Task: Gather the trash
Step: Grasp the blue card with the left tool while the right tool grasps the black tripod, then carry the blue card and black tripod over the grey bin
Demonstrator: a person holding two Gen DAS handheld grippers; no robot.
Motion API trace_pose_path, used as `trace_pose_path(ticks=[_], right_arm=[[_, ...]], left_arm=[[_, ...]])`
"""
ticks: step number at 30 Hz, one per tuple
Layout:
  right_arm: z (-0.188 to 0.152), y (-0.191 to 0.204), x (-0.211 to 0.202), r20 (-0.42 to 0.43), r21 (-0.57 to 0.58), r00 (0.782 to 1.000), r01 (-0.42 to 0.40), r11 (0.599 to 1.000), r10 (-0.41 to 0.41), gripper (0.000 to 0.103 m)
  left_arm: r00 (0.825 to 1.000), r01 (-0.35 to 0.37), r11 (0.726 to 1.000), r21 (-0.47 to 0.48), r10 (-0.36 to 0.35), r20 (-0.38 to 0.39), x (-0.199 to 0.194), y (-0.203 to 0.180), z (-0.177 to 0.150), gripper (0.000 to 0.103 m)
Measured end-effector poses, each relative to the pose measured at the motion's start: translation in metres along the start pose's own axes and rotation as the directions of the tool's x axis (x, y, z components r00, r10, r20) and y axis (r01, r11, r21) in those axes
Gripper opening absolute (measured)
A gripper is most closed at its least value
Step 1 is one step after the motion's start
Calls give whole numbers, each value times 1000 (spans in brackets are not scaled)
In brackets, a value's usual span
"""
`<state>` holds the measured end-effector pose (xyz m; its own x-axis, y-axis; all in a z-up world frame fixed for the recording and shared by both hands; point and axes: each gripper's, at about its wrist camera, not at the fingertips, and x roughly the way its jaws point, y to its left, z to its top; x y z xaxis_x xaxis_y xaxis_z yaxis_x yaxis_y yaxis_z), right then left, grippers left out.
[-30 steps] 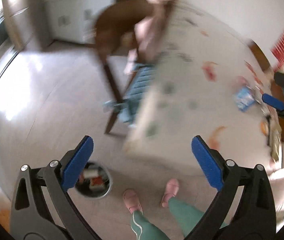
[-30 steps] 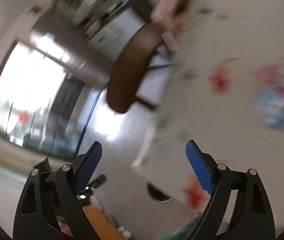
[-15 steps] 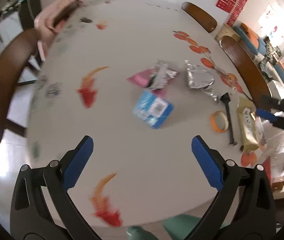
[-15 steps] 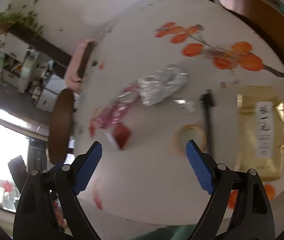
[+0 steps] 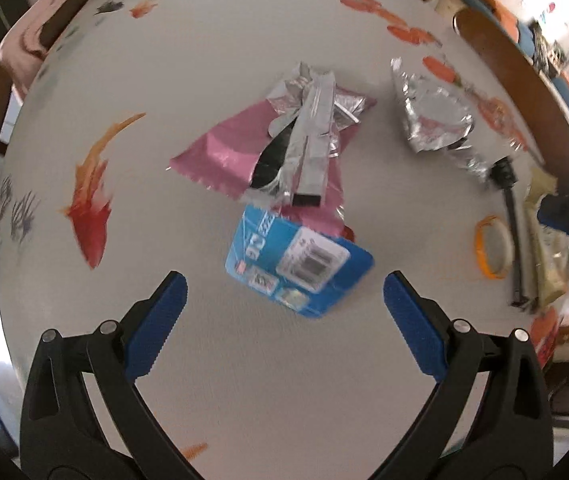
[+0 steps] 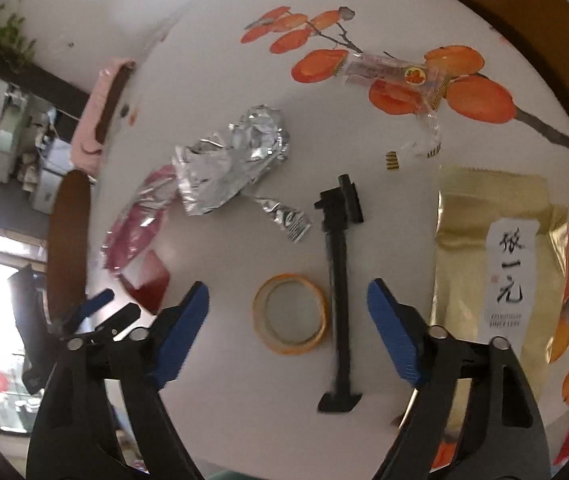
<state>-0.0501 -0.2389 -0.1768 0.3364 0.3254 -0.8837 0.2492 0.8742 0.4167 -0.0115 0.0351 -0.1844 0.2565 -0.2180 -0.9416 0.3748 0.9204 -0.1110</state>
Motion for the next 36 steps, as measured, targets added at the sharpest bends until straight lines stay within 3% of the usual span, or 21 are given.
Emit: trace_pose_path(ticks=[4, 9, 15, 17, 18, 30, 36], right_arm=[[3, 0, 15, -24, -6, 999, 27, 1000, -27, 65], [2, 3, 30, -47, -50, 993, 101, 994, -104, 45], [2, -1, 32, -22, -49, 992, 124, 991, -125, 24], [2, -1, 32, -13, -53, 991, 131, 990, -132, 16], [2, -1, 32, -10, -59, 989, 149, 987, -150, 13], [5, -5, -4, 53, -16, 995, 86, 996, -85, 12], [7, 14, -32, 106, -30, 994, 7, 1000, -3, 12]], left_arm=[[998, -57, 997, 50, 57, -8, 14, -2, 4, 96], [1000, -29, 997, 68, 29, 2, 23, -1, 9, 95], [997, -74, 994, 84, 71, 38, 23, -4, 12, 79], [996, -73, 993, 94, 69, 51, 22, -6, 14, 63], [996, -75, 992, 99, 70, 55, 21, -7, 15, 63], [995, -10, 999, 31, 7, 103, -8, 6, 4, 62], [992, 18, 1000, -4, -17, 128, -33, 11, -8, 62]])
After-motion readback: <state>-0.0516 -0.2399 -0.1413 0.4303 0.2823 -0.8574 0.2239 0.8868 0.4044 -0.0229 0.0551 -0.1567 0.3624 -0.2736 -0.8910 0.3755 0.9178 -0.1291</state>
